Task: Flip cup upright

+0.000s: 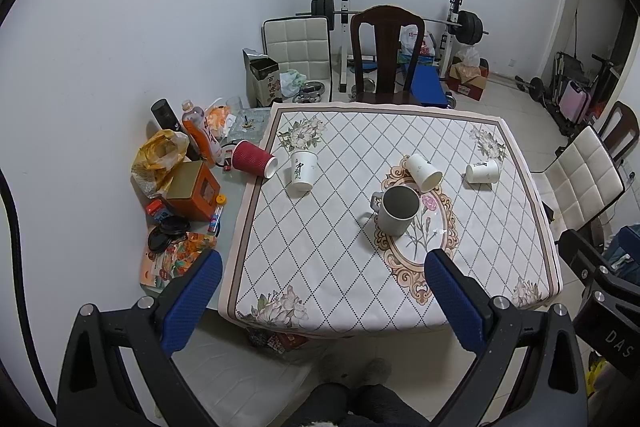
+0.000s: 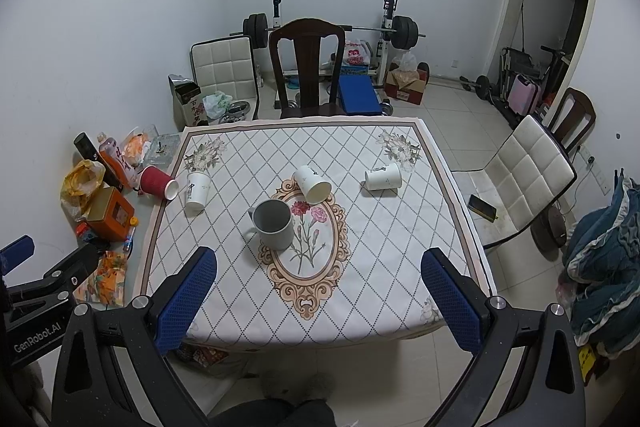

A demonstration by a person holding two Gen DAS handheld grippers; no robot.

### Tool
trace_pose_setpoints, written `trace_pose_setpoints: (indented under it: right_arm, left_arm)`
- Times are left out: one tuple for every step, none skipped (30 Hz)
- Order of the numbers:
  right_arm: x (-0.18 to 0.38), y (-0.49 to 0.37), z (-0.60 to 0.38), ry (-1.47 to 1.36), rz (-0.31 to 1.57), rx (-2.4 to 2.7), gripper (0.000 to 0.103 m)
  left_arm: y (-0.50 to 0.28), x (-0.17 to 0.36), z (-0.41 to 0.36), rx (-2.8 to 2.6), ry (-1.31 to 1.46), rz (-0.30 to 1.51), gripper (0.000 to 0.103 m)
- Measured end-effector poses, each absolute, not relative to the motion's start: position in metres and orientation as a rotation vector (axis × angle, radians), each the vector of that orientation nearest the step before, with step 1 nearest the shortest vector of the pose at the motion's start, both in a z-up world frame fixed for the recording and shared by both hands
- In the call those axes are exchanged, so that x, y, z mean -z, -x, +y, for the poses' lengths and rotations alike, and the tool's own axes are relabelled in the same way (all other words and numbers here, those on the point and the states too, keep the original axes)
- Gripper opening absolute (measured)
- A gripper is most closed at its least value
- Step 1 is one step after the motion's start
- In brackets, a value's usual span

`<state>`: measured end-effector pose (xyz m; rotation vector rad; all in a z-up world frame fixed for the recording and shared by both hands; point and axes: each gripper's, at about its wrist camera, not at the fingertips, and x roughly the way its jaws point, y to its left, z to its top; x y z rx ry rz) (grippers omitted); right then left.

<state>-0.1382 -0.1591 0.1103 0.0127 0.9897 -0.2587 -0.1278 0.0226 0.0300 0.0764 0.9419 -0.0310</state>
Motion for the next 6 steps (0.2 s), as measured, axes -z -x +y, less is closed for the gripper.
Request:
trace_pose_setpoints:
  right_arm:
    - [-0.1099, 0.1386, -0.1597, -0.013, 0.989, 0.259, 0.103]
    - [-0.1102, 0.1379, -0.1596, -0.013, 0.989, 0.260, 0.103]
    - [-0.1106, 0.1375, -0.1596, -0.014, 0.989, 0.259, 0.103]
    - [-0.1100, 0.1376, -0.1602, -0.014, 0.990, 0.259, 0.103]
    - [-0.1103, 0.1376, -0.1598, -0.013, 0.990, 0.260, 0.103]
    - [-0.1107, 0.1375, -0.1596, -0.014, 0.990, 0.260, 0.103]
  left_arm:
    - [0.1288, -0.0296, 0.0239, 0.031, -0.075, 0.942, 0.103]
    - [0.1275, -0.0301, 0.0235, 0.032, -0.075, 0.941, 0.103]
    - [0.1272, -0.0303, 0.0230, 0.032, -0.078, 0.941, 0.103]
    - [0.1267, -0.0303, 0.0226, 0.030, -0.079, 0.943, 0.103]
    - [0.1267, -0.0305, 0.0231, 0.028, -0.077, 0.944, 0.103]
    - [0.1264, -0.0308, 0.0230, 0.028, -0.072, 0.944, 0.103]
